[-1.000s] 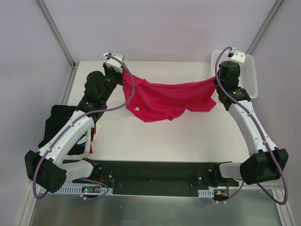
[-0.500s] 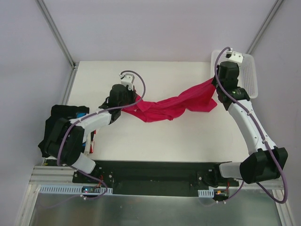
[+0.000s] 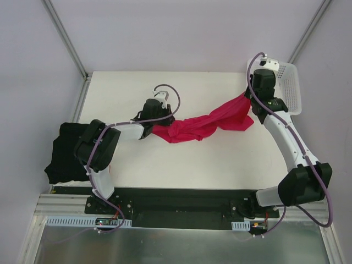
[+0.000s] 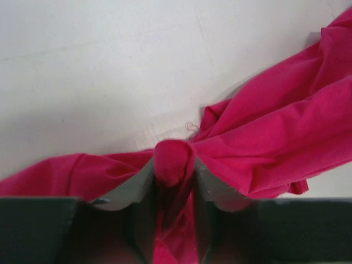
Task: Fold and stack the t-shirts
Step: Flatten out the tshirt
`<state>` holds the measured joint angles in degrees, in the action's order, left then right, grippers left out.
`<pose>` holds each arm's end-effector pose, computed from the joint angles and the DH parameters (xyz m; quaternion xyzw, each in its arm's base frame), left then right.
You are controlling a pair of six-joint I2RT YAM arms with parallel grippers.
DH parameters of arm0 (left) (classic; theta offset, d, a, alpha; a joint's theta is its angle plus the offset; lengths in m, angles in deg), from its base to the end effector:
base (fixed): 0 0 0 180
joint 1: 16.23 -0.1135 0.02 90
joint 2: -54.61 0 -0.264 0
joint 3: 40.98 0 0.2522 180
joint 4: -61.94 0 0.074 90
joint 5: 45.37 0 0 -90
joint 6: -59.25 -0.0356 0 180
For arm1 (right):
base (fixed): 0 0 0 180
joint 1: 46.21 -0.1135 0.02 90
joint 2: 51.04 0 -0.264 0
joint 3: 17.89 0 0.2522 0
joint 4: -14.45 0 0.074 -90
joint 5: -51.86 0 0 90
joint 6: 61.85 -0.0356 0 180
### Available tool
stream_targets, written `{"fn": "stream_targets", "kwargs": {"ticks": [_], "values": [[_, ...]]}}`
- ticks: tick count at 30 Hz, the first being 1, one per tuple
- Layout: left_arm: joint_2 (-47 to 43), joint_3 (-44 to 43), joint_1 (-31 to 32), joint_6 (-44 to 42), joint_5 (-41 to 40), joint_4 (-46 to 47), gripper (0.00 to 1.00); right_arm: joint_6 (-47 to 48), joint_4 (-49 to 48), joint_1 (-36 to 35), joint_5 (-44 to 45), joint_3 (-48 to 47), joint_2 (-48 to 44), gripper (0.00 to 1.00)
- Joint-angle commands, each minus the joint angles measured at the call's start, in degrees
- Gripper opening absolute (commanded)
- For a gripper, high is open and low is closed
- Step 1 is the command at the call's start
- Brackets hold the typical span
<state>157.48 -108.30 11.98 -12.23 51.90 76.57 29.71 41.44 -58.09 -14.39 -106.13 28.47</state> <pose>0.3381 -0.1865 0.1852 0.1053 0.8161 -0.2723 0.4987 0.3185 0.0523 0.3780 0.0270 0.8017 -0.1145 0.5861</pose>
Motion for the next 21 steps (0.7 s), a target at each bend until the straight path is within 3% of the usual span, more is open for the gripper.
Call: {"fn": "stream_targets", "kwargs": {"ticks": [1, 4, 7, 13, 21], "values": [[1.7, -6.1, 0.4, 2.0, 3.2, 1.5, 0.48, 0.3, -2.5, 0.0, -0.6, -3.7, 1.4, 0.01], [2.1, -9.4, 0.4, 1.2, 3.7, -0.4, 0.73, -0.4, -2.5, -0.1, -1.3, -3.7, 2.5, 0.01], [1.5, -12.1, 0.4, -0.1, 3.1, -2.3, 0.82, -0.8, -2.4, -0.1, -1.8, -3.7, 3.9, 0.01], [-2.2, -13.0, 0.4, -3.9, -0.1, -6.5, 0.81, -1.2, -2.0, -0.1, -2.2, -3.7, 4.8, 0.01], [-9.6, -7.2, 0.4, -8.9, -5.6, -10.8, 0.79, -0.7, -1.6, -0.1, -2.3, -3.3, 5.0, 0.01]]}}
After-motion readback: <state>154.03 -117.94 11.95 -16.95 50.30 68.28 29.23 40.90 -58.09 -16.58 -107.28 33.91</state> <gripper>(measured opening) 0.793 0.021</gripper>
